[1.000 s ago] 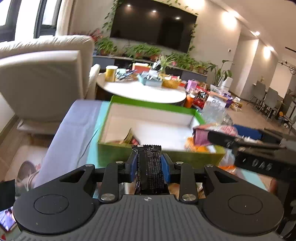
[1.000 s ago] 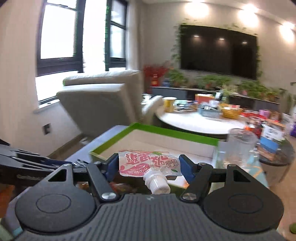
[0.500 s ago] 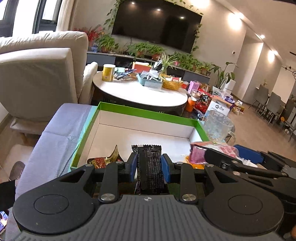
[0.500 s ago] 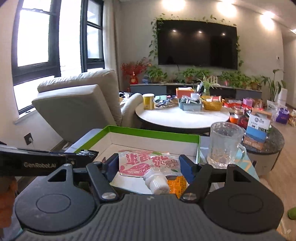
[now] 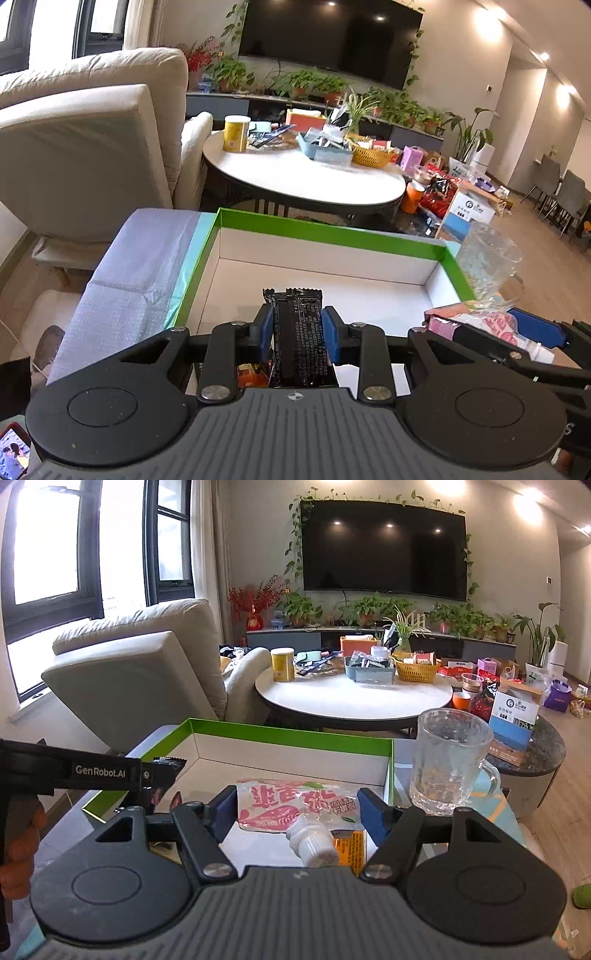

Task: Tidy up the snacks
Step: 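Carry the black bar and pink pouch into the box and release both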

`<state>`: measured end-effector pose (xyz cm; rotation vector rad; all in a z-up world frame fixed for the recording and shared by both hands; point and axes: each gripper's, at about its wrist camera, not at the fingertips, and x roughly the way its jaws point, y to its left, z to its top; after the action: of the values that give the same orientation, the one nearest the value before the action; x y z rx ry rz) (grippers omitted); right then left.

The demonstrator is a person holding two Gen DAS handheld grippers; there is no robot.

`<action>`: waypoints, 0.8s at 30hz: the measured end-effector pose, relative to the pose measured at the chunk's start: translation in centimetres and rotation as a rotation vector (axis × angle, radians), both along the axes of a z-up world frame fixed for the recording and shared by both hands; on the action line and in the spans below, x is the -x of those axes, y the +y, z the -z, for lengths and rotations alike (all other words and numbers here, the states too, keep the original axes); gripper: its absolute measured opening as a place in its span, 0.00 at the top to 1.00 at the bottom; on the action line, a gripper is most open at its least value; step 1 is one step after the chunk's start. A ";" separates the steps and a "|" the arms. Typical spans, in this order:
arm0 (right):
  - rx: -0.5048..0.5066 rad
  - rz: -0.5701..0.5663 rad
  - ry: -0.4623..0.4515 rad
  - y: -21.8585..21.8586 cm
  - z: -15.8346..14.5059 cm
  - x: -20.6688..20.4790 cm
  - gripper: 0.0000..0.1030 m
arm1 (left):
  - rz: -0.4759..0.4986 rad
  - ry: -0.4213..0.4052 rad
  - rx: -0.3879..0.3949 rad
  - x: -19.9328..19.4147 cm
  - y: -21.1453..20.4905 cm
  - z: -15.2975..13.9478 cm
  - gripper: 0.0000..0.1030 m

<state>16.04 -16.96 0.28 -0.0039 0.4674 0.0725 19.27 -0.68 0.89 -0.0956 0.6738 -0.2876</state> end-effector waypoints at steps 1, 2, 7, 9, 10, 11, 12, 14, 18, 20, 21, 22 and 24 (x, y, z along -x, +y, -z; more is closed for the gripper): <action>-0.006 0.005 0.006 -0.1 0.1 -0.2 0.31 | 0.000 0.006 -0.001 -0.1 -0.1 0.2 0.74; -0.014 0.009 0.014 -0.2 0.1 -0.4 0.31 | 0.002 0.013 -0.002 -0.3 -0.2 0.4 0.74; -0.036 0.023 0.045 -0.5 0.6 -1.2 0.31 | 0.004 0.036 -0.019 -1.0 -0.9 1.3 0.74; -0.037 0.029 0.056 -0.6 0.9 -1.4 0.31 | 0.007 0.052 -0.030 -1.3 -1.1 1.6 0.73; -0.037 0.035 0.066 -0.6 1.0 -1.6 0.31 | 0.008 0.063 -0.033 -1.3 -1.2 1.8 0.73; -0.037 0.042 0.084 -0.7 1.3 -1.9 0.31 | 0.008 0.074 -0.036 -1.4 -1.3 2.1 0.73; -0.038 0.048 0.110 -0.7 1.5 -2.2 0.31 | 0.010 0.085 -0.037 -1.5 -1.4 2.4 0.73; -0.039 0.060 0.117 -0.7 1.8 -2.3 0.31 | 0.017 0.108 -0.045 -1.4 -1.6 2.9 0.71; -0.003 0.057 0.107 -0.2 1.8 -1.6 0.29 | 0.026 0.127 -0.071 -1.0 -2.0 3.7 0.63; 0.033 0.058 0.092 0.2 1.7 -1.1 0.29 | 0.035 0.105 -0.106 -0.4 -2.4 3.7 0.62; 0.048 0.059 0.084 0.4 1.6 -0.9 0.29 | 0.040 0.094 -0.122 -0.1 -2.5 3.6 0.61; 0.056 0.058 0.080 0.4 1.6 -0.8 0.29 | 0.046 0.085 -0.132 0.1 -2.6 3.6 0.60; 0.061 0.055 0.073 0.4 1.5 -0.4 0.29 | 0.057 0.066 -0.146 0.8 -2.6 3.3 0.56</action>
<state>16.43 -16.58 -1.24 -0.0481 0.5428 0.0042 18.50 -3.31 -2.44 0.0538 0.7623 -0.2904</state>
